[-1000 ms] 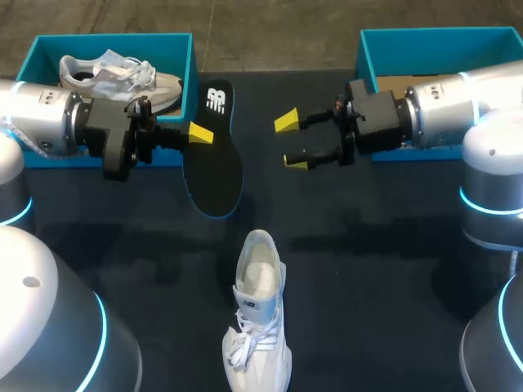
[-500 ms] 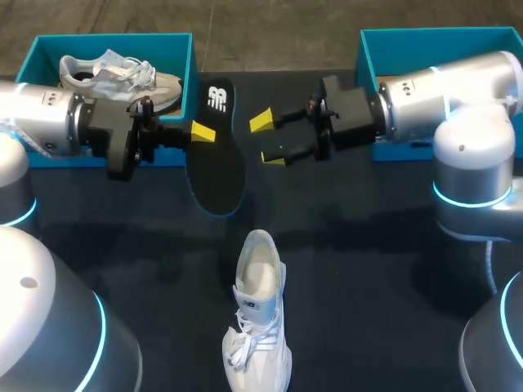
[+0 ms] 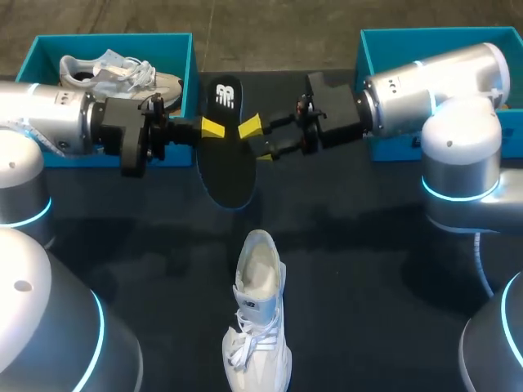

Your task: Take the shoe out of the shoebox, open the shoe tongue, remove and reinsert the insole, then place the shoe into the shoebox

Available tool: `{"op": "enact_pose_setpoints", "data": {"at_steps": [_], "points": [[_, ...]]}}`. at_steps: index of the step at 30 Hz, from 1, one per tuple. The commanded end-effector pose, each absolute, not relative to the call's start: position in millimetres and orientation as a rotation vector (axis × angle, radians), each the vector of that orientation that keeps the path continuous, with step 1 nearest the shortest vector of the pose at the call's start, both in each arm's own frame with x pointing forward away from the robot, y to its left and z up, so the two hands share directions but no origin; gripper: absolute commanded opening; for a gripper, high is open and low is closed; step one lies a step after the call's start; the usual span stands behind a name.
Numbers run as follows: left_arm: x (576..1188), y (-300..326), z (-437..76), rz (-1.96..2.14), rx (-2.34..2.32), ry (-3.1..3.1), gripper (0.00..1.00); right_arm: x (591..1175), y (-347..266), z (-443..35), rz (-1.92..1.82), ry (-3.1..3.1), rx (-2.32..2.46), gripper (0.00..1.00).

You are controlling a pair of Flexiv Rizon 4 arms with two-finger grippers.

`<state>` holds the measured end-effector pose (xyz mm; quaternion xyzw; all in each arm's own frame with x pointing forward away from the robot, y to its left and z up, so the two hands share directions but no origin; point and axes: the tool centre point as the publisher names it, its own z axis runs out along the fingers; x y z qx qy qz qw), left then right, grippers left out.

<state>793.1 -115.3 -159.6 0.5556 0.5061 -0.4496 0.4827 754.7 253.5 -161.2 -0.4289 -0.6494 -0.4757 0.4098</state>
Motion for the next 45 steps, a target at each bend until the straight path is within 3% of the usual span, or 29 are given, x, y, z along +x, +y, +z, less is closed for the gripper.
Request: {"op": "enact_pose_setpoints", "data": {"at_steps": [1, 4, 19, 33, 45], "points": [[795, -118, -160, -1.087, 1.343, 1.232, 0.00, 758, 265, -161, -1.171, -1.645, -1.066, 0.58], [796, -119, -160, -1.081, 1.340, 1.228, 0.00, 759, 269, -163, -1.148, -1.645, -1.064, 0.49], [795, -120, -158, -1.055, 1.332, 1.213, 0.00, 758, 273, -169, -1.111, -1.576, -1.092, 0.37], [793, -118, -158, -1.041, 1.313, 1.213, 0.00, 750, 270, -166, -1.136, -1.558, -1.109, 0.38], [792, -117, -159, -1.013, 1.302, 1.221, 0.00, 748, 274, -168, -1.114, -1.511, -1.108, 0.30]]}}
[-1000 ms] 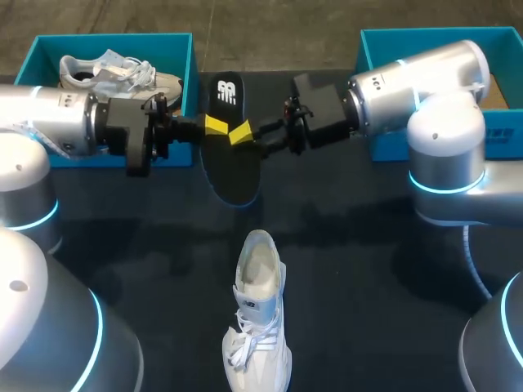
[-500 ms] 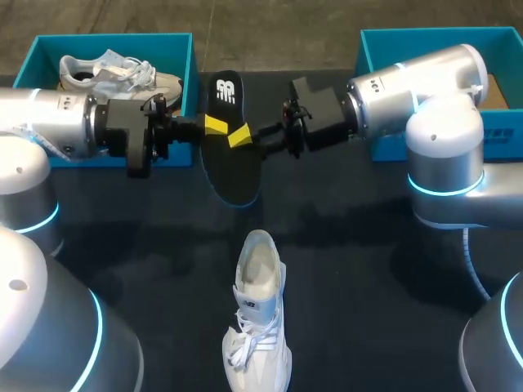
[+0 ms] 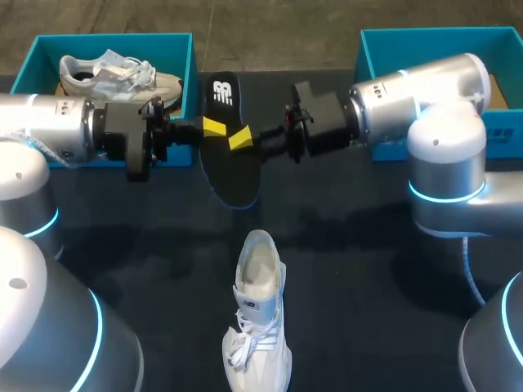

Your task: Take the shoe out of the shoebox, open the shoe tongue, remove and reinsert the insole, then place the shoe into the shoebox

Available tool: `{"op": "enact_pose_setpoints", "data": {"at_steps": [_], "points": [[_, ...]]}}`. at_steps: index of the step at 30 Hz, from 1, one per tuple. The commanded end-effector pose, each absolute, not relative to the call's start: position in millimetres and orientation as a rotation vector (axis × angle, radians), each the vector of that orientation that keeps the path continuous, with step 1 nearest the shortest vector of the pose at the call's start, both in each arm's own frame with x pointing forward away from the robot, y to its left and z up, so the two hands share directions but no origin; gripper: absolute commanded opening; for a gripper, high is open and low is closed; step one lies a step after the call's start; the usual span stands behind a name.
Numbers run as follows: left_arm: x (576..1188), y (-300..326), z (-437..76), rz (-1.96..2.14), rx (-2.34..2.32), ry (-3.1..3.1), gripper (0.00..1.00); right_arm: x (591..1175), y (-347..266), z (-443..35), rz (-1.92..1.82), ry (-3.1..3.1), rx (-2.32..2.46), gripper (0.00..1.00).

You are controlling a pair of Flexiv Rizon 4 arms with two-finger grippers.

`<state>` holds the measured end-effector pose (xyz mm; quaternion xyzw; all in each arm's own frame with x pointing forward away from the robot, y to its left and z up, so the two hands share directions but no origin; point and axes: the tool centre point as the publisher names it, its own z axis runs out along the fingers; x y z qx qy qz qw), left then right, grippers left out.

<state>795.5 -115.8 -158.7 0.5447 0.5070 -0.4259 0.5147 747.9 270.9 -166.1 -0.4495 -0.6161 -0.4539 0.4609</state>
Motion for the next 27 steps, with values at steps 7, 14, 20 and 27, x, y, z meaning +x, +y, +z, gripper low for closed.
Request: {"op": "enact_pose_setpoints", "data": {"at_steps": [7, 14, 20, 27], "points": [[791.8, -118.7, -160.0, -1.008, 1.299, 1.222, 0.00, 745.5, 273.9, -168.3, -1.119, -1.495, -1.116, 0.20], [791.8, -119.7, -160.4, -1.007, 1.299, 1.223, 0.00, 744.6, 272.4, -166.4, -1.124, -1.496, -1.116, 0.21], [792.0, -119.8, -160.1, -0.998, 1.296, 1.223, 0.00, 744.2, 272.1, -165.2, -1.127, -1.499, -1.111, 0.21], [791.8, -120.2, -160.3, -0.989, 1.292, 1.222, 0.00, 743.0, 271.3, -164.9, -1.123, -1.496, -1.116, 0.15]]}}
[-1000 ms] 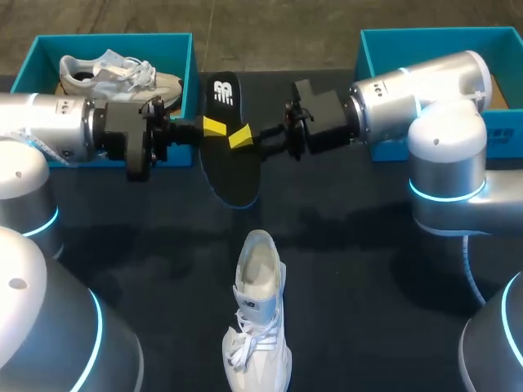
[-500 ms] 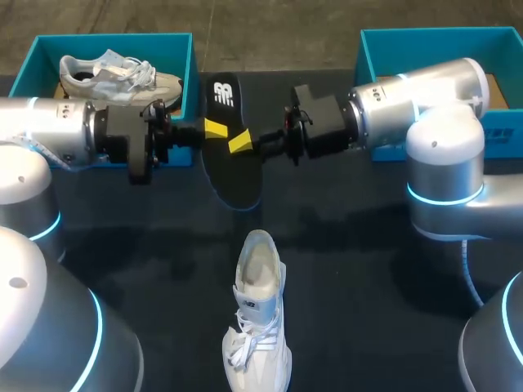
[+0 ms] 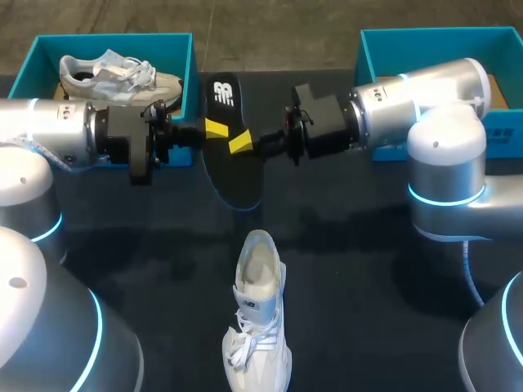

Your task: Take the shoe out of the shoebox, open the shoe tongue, remove and reinsert the insole, then place the shoe into the shoebox

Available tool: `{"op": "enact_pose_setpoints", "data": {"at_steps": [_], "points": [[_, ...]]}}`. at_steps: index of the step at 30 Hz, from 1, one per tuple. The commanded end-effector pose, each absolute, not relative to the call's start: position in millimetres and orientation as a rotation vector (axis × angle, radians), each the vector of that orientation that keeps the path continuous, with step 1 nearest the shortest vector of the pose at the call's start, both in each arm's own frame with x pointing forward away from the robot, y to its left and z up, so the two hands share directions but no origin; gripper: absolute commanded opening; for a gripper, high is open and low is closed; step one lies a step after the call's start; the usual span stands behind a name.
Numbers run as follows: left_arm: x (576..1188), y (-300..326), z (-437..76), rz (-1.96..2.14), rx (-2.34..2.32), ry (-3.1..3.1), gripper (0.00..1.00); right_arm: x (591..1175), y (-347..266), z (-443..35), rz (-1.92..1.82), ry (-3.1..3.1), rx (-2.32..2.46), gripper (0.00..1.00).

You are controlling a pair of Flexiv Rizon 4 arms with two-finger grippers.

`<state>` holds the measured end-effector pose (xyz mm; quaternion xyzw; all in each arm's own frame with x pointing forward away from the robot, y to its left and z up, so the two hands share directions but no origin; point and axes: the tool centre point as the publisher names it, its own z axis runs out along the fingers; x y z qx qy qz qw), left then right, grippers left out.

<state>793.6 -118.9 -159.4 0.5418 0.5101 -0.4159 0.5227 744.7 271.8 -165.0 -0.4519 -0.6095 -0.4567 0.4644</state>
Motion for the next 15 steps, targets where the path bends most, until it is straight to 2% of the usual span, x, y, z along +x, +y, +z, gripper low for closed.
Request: {"op": "enact_pose_setpoints", "data": {"at_steps": [1, 11, 15], "points": [[791.8, -120.2, -160.3, -0.988, 1.292, 1.222, 0.00, 742.7, 271.0, -164.9, -1.124, -1.495, -1.116, 0.14], [790.0, -120.4, -160.2, -0.985, 1.288, 1.222, 0.00, 739.3, 268.3, -162.6, -1.129, -1.500, -1.125, 0.16], [789.1, -120.1, -160.4, -0.982, 1.287, 1.224, 0.00, 738.0, 268.0, -161.8, -1.123, -1.512, -1.141, 0.10]]}}
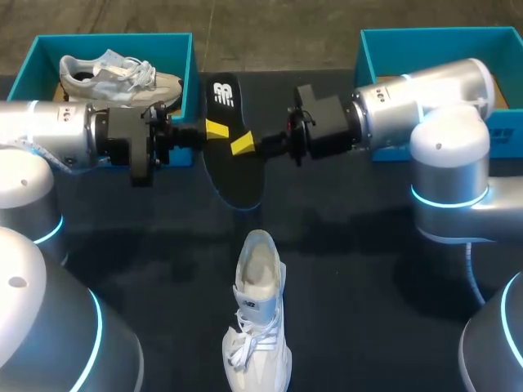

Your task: Take the shoe out of the shoebox, open the shoe tongue, remove and reinsert the insole, then place the shoe into the shoebox

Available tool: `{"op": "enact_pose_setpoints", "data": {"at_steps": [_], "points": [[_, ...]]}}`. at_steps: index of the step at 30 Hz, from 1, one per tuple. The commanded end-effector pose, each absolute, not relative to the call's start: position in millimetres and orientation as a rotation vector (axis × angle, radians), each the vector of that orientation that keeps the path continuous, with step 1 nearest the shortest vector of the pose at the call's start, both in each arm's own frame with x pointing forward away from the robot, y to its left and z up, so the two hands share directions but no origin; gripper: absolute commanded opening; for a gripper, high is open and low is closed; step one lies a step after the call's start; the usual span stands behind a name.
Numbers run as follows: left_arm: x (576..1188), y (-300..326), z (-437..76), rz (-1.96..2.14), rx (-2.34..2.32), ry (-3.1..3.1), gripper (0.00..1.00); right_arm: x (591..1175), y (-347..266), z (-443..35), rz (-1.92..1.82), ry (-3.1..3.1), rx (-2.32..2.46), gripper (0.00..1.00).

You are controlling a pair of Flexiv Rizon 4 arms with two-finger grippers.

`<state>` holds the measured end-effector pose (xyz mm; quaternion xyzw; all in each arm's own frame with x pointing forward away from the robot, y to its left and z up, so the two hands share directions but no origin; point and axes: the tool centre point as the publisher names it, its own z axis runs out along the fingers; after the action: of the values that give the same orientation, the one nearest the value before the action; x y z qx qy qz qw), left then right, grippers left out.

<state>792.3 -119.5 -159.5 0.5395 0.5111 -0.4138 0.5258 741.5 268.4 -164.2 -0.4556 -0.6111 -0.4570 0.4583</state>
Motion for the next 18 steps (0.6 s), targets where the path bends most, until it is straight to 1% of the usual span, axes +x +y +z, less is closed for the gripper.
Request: {"op": "enact_pose_setpoints", "data": {"at_steps": [1, 4, 7, 18], "points": [[788.9, -120.0, -160.5, -0.981, 1.287, 1.224, 0.00, 737.5, 267.7, -162.0, -1.123, -1.513, -1.142, 0.11], [788.4, -119.9, -160.5, -0.980, 1.287, 1.226, 0.00, 737.1, 267.1, -162.1, -1.124, -1.512, -1.145, 0.10], [787.5, -119.9, -160.3, -0.979, 1.288, 1.226, 0.00, 737.2, 267.0, -162.2, -1.122, -1.514, -1.150, 0.00], [785.6, -121.7, -161.2, -0.987, 1.294, 1.232, 0.00, 737.4, 267.1, -162.7, -1.121, -1.538, -1.153, 0.00]]}}
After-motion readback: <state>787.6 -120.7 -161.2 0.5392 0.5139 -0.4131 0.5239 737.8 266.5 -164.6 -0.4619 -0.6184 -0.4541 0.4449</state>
